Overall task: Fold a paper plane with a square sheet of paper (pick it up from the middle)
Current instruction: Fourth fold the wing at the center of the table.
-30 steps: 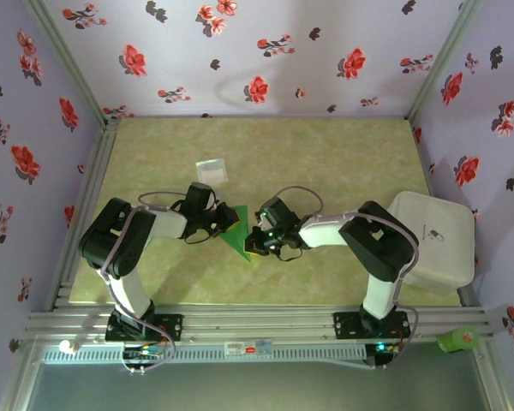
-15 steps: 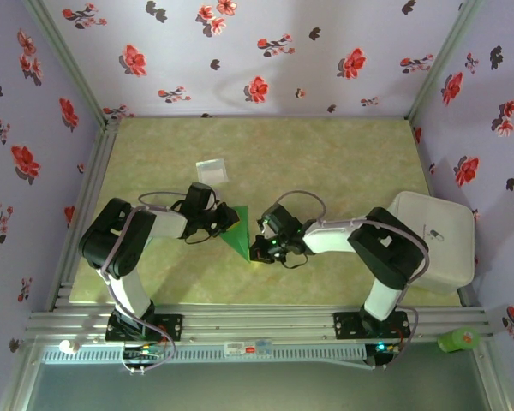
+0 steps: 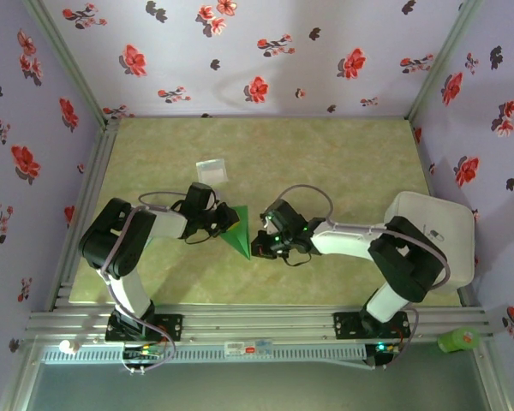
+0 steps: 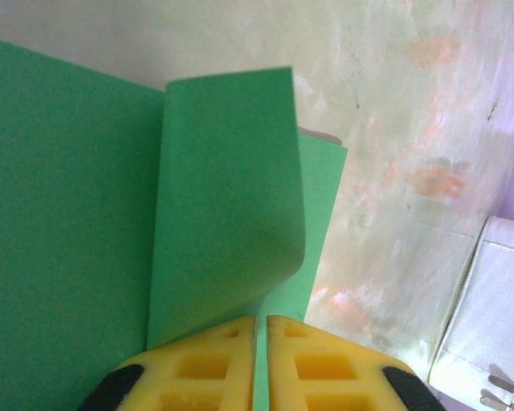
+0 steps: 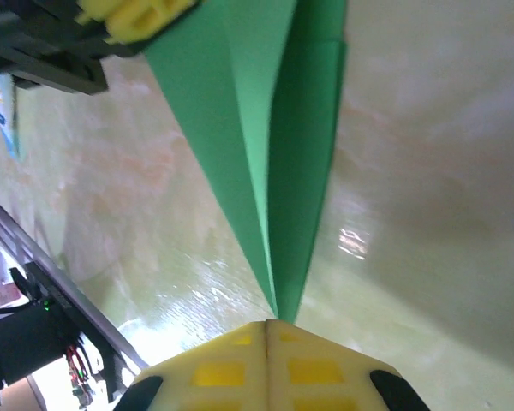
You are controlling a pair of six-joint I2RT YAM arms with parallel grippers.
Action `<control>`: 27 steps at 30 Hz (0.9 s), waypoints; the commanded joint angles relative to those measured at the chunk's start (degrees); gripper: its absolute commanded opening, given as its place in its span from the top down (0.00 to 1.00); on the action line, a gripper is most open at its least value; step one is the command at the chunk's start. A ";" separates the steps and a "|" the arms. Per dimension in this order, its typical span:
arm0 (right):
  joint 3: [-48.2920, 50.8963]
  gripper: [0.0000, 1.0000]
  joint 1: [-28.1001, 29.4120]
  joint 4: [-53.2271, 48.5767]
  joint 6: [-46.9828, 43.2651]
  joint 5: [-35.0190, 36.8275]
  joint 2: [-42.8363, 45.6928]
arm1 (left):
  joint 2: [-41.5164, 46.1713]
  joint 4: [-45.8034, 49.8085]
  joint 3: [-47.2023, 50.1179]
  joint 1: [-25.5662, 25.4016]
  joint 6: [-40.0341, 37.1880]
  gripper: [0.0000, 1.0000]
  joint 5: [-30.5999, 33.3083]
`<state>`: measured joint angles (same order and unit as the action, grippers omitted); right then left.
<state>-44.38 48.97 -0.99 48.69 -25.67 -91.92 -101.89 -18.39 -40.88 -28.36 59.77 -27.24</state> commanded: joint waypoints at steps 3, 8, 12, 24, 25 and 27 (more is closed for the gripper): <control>-4.08 0.94 0.54 7.10 4.02 -4.61 -4.59 | -2.13 4.52 0.94 -0.41 -1.56 0.87 2.33; -8.01 0.93 0.87 7.36 4.55 -4.43 -10.17 | -2.13 4.07 0.94 -0.47 -1.21 0.87 2.29; -8.88 0.93 0.84 6.80 4.36 -3.45 -12.80 | -1.95 4.24 0.94 -0.47 -1.41 0.87 2.28; 1.28 0.93 0.76 15.11 7.69 -4.92 -13.26 | -2.08 4.33 0.76 -0.47 -1.50 0.87 2.20; 1.93 0.93 0.73 15.73 7.90 -4.87 -13.04 | -2.09 4.34 0.80 -0.42 -1.42 0.87 2.20; 3.00 0.93 0.75 16.32 8.17 -4.99 -12.51 | -2.14 4.33 0.79 -0.44 -1.49 0.87 2.20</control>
<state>-44.16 49.45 16.21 55.13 -29.82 -104.47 -101.89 -18.41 -40.88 -28.38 59.77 -27.24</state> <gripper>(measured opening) 0.069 0.126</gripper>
